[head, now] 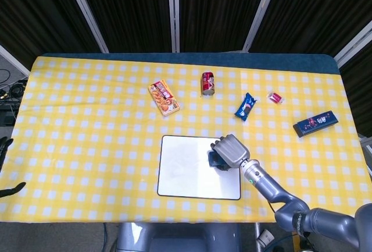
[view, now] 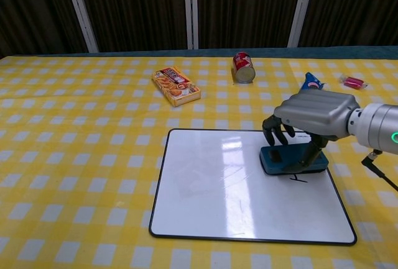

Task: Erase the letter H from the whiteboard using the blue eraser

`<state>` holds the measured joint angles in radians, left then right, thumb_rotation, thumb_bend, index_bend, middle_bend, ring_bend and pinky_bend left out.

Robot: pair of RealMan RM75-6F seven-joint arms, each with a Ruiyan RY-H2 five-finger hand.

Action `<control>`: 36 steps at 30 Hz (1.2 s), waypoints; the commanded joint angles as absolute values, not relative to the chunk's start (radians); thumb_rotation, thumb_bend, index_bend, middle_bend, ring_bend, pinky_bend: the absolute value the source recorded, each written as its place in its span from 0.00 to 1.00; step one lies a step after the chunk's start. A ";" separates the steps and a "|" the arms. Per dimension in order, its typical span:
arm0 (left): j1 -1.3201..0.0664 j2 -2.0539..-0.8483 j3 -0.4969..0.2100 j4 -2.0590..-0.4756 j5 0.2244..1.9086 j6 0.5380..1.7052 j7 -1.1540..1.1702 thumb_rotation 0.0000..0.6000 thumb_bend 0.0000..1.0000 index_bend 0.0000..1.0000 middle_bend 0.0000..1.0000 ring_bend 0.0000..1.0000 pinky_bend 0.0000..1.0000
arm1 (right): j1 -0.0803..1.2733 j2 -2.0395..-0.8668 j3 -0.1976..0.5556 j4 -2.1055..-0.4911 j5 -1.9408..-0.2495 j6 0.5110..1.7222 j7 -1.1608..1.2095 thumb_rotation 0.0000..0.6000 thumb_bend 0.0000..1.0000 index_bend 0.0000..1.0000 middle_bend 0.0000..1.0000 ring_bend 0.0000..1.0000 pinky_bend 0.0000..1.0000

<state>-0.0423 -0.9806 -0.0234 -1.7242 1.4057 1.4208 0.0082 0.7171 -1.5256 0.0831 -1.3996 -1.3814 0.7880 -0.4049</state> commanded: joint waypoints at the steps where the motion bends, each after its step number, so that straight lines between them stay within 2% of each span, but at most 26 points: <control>1: -0.045 -0.982 -0.023 -1.728 1.408 1.419 0.013 1.00 0.00 0.00 0.00 0.00 0.00 | 0.711 -1.504 0.046 -1.458 -1.399 0.780 -0.397 1.00 0.30 0.49 0.54 0.48 0.59; 8: -0.047 -0.984 -0.021 -1.735 1.412 1.420 0.025 1.00 0.00 0.00 0.00 0.00 0.00 | 0.700 -1.448 -0.017 -1.569 -1.454 0.786 -0.387 1.00 0.32 0.50 0.54 0.48 0.59; 13: -0.048 -0.985 -0.021 -1.736 1.411 1.419 0.027 1.00 0.00 0.00 0.00 0.00 0.00 | 0.703 -1.437 -0.024 -1.582 -1.480 0.802 -0.384 1.00 0.33 0.50 0.55 0.49 0.59; 36: -0.051 -0.988 -0.020 -1.731 1.402 1.411 0.031 1.00 0.00 0.00 0.00 0.00 0.00 | 0.728 -1.523 0.092 -1.340 -1.297 0.819 -0.427 1.00 0.36 0.50 0.55 0.49 0.59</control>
<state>-0.0512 -0.9876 -0.0205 -1.7307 1.4024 1.4121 0.0304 0.7250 -1.5172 0.0852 -1.3464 -1.3060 0.8196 -0.4193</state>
